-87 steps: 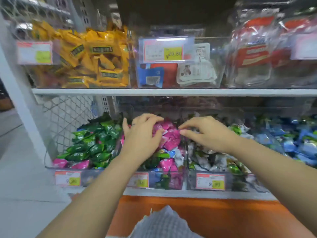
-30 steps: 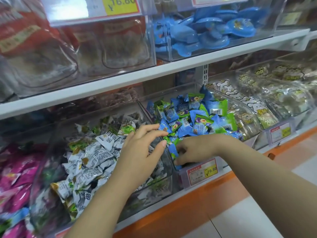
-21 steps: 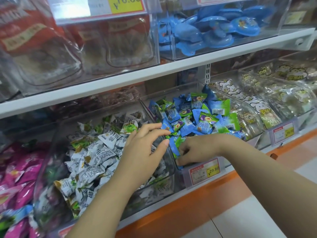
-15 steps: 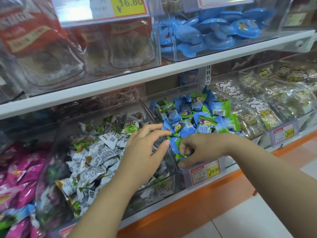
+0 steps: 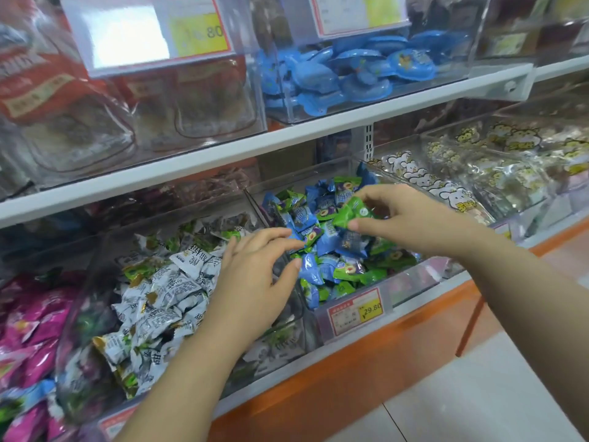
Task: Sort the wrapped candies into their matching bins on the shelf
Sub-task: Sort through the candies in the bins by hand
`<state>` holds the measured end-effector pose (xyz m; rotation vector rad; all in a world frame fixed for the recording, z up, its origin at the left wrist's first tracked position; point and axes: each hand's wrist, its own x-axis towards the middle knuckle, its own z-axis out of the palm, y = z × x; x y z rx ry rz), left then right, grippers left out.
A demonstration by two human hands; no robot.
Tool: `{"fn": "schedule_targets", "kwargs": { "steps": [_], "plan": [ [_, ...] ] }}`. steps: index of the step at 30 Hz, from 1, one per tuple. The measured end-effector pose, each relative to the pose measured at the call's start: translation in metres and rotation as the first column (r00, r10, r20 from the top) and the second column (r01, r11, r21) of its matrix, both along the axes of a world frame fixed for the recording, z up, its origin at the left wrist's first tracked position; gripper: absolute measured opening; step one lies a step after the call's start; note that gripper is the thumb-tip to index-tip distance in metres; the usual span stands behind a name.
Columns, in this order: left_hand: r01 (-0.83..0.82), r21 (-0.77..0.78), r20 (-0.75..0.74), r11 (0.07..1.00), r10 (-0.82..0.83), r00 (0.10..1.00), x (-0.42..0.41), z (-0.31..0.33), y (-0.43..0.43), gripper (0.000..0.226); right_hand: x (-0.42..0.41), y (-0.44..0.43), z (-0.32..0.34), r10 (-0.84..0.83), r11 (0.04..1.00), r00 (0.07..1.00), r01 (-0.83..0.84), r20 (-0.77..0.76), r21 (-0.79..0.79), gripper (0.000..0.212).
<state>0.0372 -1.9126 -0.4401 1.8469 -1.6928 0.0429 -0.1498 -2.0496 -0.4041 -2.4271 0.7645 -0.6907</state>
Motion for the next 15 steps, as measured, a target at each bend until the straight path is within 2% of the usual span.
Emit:
{"fn": "schedule_targets", "kwargs": {
  "steps": [4, 6, 9, 12, 15],
  "plan": [
    [0.151, -0.006, 0.016, 0.989, -0.150, 0.988, -0.024, 0.007, -0.011, 0.023, -0.033, 0.001, -0.002, -0.097, 0.995, 0.992, 0.096, 0.074, 0.020, 0.016],
    [0.202, 0.089, 0.023, 0.975, -0.205, 0.979, -0.038, 0.011, -0.022, 0.024, -0.052, 0.006, -0.008, -0.161, 0.986, 0.981, 0.157, 0.107, 0.049, 0.021],
    [0.160, 0.300, 0.084, 0.940, -0.193, 0.978, -0.055, 0.016, -0.045, 0.029, -0.075, 0.018, -0.025, -0.260, 0.963, 0.960, 0.250, 0.103, 0.095, 0.031],
    [0.100, 0.438, 0.118, 0.893, -0.167, 0.979, -0.064, 0.017, -0.065, 0.023, -0.081, 0.031, -0.044, -0.243, 0.960, 0.966, 0.227, 0.083, 0.161, 0.030],
    [0.091, 0.529, 0.112, 0.844, -0.176, 0.978, -0.067, 0.014, -0.076, 0.016, -0.074, 0.040, -0.053, -0.145, 0.971, 0.988, 0.130, 0.061, 0.200, 0.020]
  ]
}}
